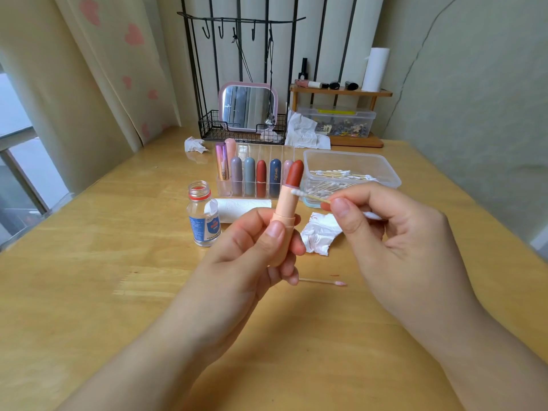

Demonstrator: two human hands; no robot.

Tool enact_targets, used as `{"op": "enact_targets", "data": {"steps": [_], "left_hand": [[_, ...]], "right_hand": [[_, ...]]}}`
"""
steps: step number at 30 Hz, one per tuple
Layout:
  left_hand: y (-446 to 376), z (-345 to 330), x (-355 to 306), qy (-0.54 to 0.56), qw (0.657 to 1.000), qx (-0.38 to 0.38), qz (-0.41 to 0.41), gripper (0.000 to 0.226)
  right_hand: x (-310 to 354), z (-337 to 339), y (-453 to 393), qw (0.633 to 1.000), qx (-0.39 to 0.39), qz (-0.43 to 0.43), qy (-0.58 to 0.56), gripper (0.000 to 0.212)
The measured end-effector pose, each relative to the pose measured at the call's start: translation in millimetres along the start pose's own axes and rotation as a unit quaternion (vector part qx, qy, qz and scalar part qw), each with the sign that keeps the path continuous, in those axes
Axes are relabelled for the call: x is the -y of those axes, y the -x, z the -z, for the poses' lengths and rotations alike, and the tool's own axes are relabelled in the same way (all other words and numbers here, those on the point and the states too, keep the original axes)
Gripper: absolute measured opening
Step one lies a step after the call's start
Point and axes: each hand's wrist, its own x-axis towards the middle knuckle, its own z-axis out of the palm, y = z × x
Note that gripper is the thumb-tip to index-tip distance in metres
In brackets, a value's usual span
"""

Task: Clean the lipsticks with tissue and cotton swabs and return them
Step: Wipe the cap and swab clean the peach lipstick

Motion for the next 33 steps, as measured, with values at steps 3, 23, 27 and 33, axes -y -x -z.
{"op": "enact_targets", "data": {"steps": [3, 23, 27, 33], "left_hand": [[-0.3, -0.4, 1.1, -0.019, 1.000, 0.002, -0.007, 0.021], [1.4, -0.4, -1.0, 0.027, 0.999, 0.017, 0.002, 0.022], [0.4, -0.7, 2.1, 0.016, 1.000, 0.024, 0.004, 0.020], [1.5, -0.2, 1.4, 0.021, 0.999, 0.024, 0.005, 0.023]], "right_hand": [[0.4, -0.3, 0.2, 1.000, 0.005, 0.008, 0.007, 0.015], [-2.3, 2.2, -4.9, 0.989, 0.044, -0.077, -0.119, 0.018], [0.6, 0.3, -3.9, 0.989, 0.045, -0.067, -0.126, 0.017], [-0.9, 2.2, -5.5, 0.988, 0.039, -0.076, -0.125, 0.018]]}}
